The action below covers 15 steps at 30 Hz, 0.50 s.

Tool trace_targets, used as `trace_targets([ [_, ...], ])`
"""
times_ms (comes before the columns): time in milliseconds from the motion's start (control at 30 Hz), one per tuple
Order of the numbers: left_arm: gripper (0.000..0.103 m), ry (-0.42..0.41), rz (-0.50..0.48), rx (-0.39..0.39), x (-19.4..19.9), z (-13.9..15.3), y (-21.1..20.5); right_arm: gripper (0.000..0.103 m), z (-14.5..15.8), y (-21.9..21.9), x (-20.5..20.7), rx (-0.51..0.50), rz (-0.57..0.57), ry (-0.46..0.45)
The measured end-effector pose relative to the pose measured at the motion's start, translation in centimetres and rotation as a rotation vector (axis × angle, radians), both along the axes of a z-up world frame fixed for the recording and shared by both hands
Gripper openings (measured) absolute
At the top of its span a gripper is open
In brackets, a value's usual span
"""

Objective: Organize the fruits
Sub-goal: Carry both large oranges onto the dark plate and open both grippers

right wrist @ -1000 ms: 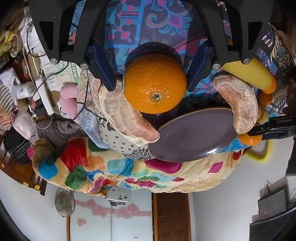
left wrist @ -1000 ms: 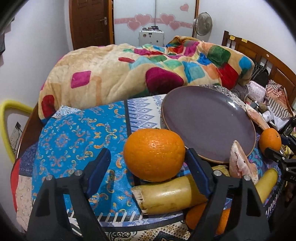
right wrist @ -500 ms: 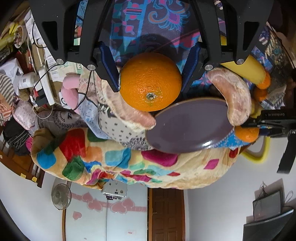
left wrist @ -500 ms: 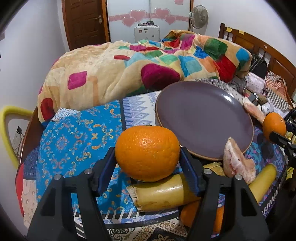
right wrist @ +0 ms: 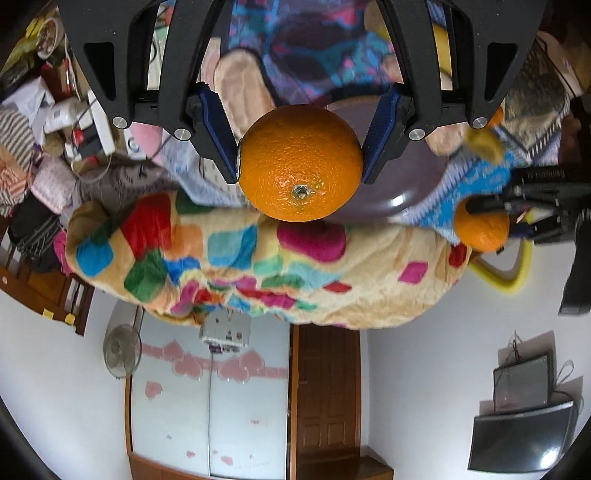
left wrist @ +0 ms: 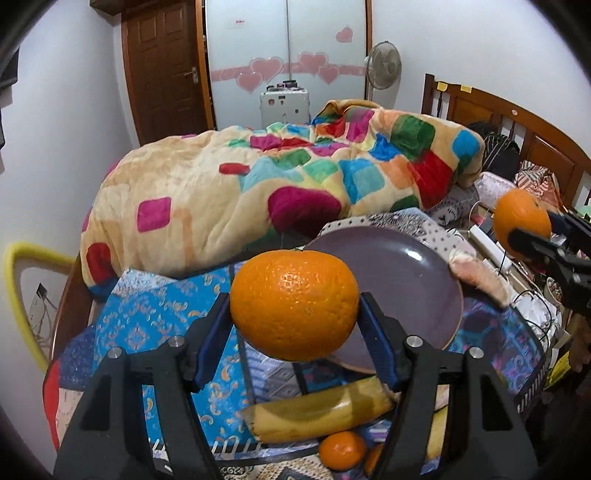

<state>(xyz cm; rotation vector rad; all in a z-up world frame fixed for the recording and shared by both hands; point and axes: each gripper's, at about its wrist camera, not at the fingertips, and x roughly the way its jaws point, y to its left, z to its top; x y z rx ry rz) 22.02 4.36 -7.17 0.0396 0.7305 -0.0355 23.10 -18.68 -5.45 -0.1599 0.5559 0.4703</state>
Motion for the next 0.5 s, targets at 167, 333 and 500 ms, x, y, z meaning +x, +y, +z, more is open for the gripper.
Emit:
trace_targets([
  [167, 0.067, -0.016, -0.009, -0.006, 1.0, 0.7, -0.8, 0.062, 1.4, 0.9, 1.1, 0.018, 0.006, -0.038],
  [333, 0.067, -0.010, -0.012, -0.030, 2.7, 1.0, -1.0, 0.062, 1.0, 2.0, 2.7, 0.015, 0.018, -0.024],
  [500, 0.067, 0.022, -0.011, -0.025, 4.6, 0.3, -1.5, 0.062, -0.8, 3.3, 4.5, -0.014, 0.041, 0.026],
])
